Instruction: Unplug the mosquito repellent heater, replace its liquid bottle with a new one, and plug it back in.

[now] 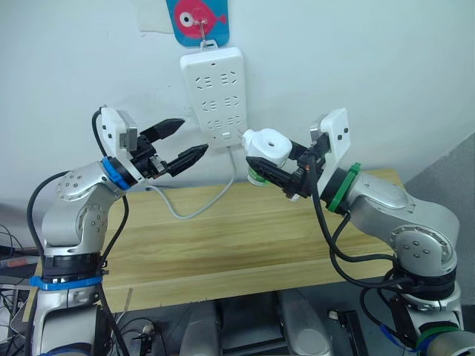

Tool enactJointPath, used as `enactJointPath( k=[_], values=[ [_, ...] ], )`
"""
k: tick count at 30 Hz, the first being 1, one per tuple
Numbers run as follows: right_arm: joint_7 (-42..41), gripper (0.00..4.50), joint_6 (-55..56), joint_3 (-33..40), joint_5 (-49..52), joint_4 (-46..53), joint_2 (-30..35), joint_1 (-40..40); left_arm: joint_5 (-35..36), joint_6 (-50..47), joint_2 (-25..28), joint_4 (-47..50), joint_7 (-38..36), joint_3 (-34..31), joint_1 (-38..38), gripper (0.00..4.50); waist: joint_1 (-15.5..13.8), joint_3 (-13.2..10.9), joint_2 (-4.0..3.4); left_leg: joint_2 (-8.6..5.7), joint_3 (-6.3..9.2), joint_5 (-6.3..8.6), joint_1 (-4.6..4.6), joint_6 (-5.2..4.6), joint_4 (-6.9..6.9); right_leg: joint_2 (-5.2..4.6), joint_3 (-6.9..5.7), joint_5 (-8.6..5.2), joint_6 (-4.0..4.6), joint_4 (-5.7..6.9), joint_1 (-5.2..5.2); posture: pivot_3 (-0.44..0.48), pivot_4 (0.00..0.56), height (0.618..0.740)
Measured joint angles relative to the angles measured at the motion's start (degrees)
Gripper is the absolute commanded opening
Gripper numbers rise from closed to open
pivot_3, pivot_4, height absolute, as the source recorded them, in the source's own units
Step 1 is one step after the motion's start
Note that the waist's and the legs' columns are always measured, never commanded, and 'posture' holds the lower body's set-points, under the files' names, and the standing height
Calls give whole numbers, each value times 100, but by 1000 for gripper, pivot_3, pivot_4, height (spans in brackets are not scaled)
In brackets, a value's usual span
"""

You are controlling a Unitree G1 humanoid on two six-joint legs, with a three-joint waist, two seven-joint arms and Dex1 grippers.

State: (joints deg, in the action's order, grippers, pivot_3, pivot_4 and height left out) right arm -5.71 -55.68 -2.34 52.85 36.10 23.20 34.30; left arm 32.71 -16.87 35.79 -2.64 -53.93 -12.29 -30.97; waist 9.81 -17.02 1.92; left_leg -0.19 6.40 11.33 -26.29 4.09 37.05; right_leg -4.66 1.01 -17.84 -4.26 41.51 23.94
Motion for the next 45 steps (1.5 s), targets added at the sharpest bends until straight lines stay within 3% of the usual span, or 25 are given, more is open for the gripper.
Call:
enactJointPath(
  k=[18,22,29,45],
  values=[
    [359,2972,-101,55,-7,151,-75,-108,-435,732,-626,-2084,-756,334,-1309,4457,193,3,0,-3,12,-5,43,-9,-1,0,-11,0,-1,-7,-53,-331,215,730],
    [399,2972,-102,54,-11,152,-90,-113,-424,719,-638,-2215,-824,291,-1380,3531,196,4,0,-3,13,-5,43,-9,-2,-1,-12,1,-2,-12,-54,-322,217,730],
    [448,2972,-103,47,-31,152,-113,-112,-359,682,-635,-2135,-993,298,-1367,1360,282,4,-1,-2,13,-5,43,-10,-5,-1,-12,1,-2,-18,-54,-305,222,730],
    [1185,2972,-1043,-11,37,-39,-708,618,-352,572,-599,-1999,-942,273,-1300,1306,286,4,-2,-2,11,-6,48,-12,-5,0,-8,1,-2,-15,-55,-291,249,730]
  ],
)
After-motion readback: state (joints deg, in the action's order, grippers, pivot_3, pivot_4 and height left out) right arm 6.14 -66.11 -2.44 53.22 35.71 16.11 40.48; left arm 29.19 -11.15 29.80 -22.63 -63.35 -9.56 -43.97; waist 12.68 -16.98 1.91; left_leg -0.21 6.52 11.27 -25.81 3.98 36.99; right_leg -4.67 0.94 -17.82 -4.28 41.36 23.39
